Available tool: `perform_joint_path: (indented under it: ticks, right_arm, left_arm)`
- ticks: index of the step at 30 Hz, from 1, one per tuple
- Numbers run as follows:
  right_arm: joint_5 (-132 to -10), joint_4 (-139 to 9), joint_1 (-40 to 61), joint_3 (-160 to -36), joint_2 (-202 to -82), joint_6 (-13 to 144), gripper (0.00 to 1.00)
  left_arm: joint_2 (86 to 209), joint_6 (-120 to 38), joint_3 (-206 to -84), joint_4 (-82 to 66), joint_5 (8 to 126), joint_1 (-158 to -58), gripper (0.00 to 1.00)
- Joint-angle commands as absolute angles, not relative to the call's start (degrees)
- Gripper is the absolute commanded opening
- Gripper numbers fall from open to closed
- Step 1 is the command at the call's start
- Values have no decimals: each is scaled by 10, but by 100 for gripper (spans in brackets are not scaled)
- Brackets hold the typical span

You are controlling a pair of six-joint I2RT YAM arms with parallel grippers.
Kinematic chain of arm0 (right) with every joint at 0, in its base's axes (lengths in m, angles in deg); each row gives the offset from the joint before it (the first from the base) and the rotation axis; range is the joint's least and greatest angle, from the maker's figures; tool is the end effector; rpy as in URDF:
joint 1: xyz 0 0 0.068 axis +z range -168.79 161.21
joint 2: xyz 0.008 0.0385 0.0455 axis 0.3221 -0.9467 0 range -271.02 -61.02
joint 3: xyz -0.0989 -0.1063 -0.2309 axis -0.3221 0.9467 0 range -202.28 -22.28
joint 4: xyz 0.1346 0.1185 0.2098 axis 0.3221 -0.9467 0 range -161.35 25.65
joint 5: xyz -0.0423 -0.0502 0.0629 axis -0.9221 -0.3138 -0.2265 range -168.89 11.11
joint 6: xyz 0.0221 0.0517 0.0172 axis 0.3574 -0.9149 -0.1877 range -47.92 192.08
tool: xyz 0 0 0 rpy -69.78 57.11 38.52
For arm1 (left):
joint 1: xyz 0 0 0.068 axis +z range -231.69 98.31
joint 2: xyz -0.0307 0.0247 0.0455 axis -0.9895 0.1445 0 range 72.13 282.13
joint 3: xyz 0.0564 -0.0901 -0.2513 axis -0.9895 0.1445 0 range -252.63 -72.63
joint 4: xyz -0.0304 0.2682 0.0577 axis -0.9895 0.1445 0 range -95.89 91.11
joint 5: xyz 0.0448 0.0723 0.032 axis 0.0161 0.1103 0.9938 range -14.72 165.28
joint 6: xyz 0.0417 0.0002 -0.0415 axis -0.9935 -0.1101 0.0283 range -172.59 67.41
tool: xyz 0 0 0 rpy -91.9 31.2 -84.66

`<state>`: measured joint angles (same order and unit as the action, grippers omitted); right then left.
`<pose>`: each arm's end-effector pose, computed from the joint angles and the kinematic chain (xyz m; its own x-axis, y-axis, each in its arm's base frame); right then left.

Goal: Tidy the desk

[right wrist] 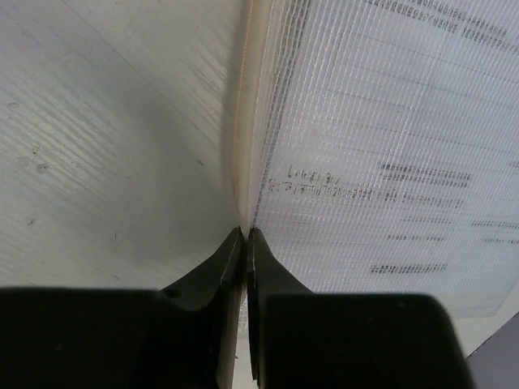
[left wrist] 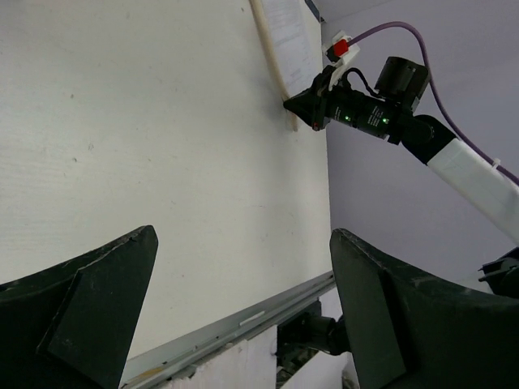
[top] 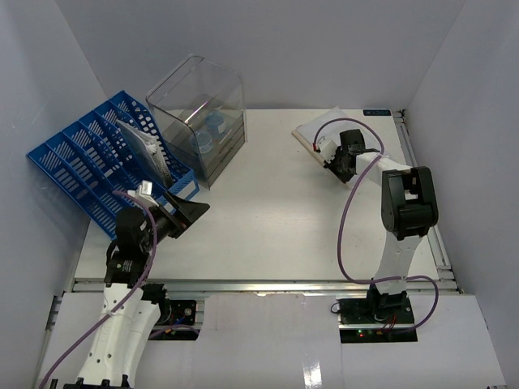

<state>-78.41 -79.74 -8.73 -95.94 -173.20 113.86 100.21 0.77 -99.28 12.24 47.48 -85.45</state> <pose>0.4228 0.0754 0.1484 -0.4738 -0.7607 -0.4437 -0.6640 0.6396 -0.3874 0.1525 -0.0299 0.2538 -0.5979 -0.6721 -0.4369 0.0280 0.5272 -0.8493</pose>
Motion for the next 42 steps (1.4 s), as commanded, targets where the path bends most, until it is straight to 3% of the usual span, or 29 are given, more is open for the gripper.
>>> perform_joint_path:
  ticks: [1, 5, 10, 18, 25, 31, 32, 34, 37, 40, 42]
  right_arm:
    - [-696, -823, -96, -906, -1667, 1114, 8]
    - [-596, -834, -97, -836, -1576, 1103, 8]
    - [-489, -882, -96, -797, -1485, 1089, 8]
    - [-420, -921, -86, -750, -1372, 1078, 8]
    - [-390, -962, -83, -719, -1313, 1112, 8]
    - [-364, -969, -81, -691, -1250, 1141, 8]
    - [-359, -971, -81, -687, -1244, 1147, 8]
    - [-347, -976, -82, -681, -1236, 1157, 8]
    - [-342, -976, -81, -672, -1231, 1168, 8]
    - [-334, -987, -82, -674, -1234, 1182, 8]
    - [-324, -1006, -82, -682, -1239, 1194, 13]
  left_arm:
    - [1044, 82, -991, 43, 450, -859, 98]
    - [1087, 113, -1001, -6, 485, -900, 98]
    - [1188, 124, -1026, -69, 583, -1021, 98]
    - [1469, 156, -1149, -161, 701, -1172, 98]
    - [1676, 166, -1301, -181, 713, -1214, 98]
    - [1782, 189, -1391, -121, 721, -1229, 97]
    - [1789, 191, -1395, -121, 722, -1230, 94]
    - [1798, 194, -1396, -125, 716, -1232, 79]
    - [1798, 194, -1389, -151, 701, -1232, 25]
    - [1782, 173, -1388, -149, 708, -1232, 6]
    - [1762, 151, -1383, -147, 722, -1232, 0]
